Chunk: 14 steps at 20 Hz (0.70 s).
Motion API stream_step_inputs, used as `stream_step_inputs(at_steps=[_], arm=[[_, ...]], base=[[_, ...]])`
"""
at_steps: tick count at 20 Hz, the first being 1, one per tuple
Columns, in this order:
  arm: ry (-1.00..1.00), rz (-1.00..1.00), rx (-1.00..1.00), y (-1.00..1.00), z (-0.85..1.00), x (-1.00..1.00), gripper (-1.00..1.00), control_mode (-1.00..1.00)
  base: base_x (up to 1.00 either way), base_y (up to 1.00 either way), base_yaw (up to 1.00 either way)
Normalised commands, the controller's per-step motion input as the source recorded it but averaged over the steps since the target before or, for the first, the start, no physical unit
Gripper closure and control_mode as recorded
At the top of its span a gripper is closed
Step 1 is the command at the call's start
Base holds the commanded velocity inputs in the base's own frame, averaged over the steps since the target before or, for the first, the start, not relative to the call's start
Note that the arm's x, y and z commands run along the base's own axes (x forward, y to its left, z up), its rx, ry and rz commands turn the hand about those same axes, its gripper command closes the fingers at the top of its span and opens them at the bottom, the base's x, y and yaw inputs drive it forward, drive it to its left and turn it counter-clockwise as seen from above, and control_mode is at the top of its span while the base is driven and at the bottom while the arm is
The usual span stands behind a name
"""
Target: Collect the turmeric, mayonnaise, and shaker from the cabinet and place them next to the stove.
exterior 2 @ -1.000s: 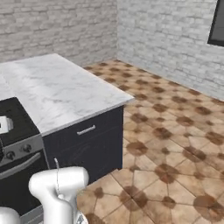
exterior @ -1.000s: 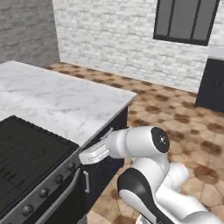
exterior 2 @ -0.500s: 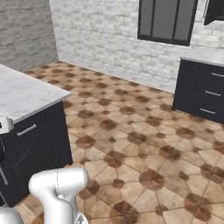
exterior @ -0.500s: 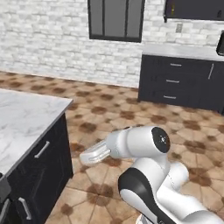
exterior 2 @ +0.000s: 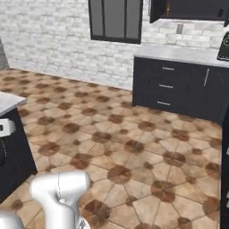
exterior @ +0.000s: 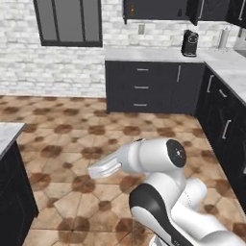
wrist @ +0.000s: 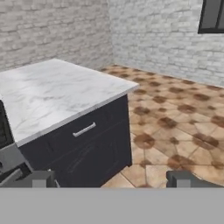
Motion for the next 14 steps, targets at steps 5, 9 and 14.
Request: stream_step_inputs(at_steps=[5, 9, 14], arm=[[0.00, 0.00, 0.00, 0.00, 0.00, 0.00, -1.00, 1.00], [0.00, 0.00, 0.00, 0.00, 0.00, 0.00, -1.00, 1.00], [0.00, 0.00, 0.00, 0.00, 0.00, 0.00, -1.00, 1.00]], base=[[0.47, -0.23, -0.24], [0.68, -0.08, -0.27], [0.79, -0.02, -0.26]])
